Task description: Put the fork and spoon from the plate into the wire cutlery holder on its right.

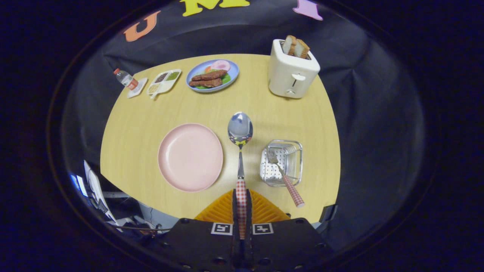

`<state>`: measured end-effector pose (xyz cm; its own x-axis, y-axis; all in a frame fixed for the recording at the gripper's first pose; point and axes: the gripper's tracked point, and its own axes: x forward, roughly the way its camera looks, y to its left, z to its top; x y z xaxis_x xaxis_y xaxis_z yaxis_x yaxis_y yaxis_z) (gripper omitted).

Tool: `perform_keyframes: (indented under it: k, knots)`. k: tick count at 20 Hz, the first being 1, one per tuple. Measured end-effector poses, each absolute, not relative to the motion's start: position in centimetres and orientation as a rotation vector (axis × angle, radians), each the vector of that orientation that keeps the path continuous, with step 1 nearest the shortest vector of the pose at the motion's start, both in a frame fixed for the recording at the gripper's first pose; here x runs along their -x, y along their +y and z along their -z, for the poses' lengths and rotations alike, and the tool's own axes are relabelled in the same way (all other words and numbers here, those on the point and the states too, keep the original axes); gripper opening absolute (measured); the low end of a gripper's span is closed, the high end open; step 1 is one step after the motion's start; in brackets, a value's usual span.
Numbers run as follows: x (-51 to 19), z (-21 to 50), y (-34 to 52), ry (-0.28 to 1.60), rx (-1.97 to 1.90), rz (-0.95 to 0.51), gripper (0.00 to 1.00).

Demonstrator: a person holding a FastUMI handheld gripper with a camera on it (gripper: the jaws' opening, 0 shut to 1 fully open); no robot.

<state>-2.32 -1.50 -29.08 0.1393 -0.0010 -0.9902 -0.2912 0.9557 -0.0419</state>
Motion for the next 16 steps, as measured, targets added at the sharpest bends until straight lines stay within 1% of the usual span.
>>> perform_keyframes:
  k: [5, 10, 14, 16]
  knots:
    - [1.6, 27.2, -6.8, 1.496, 0.314, -0.171, 0.05]
    - [2.4, 27.2, -8.7, 1.681, 0.276, -0.160, 0.04]
    - [1.4, 27.8, -8.5, 1.750, 0.303, -0.195, 0.05]
    - [1.6, 28.1, -8.2, 1.827, 0.329, -0.232, 0.04]
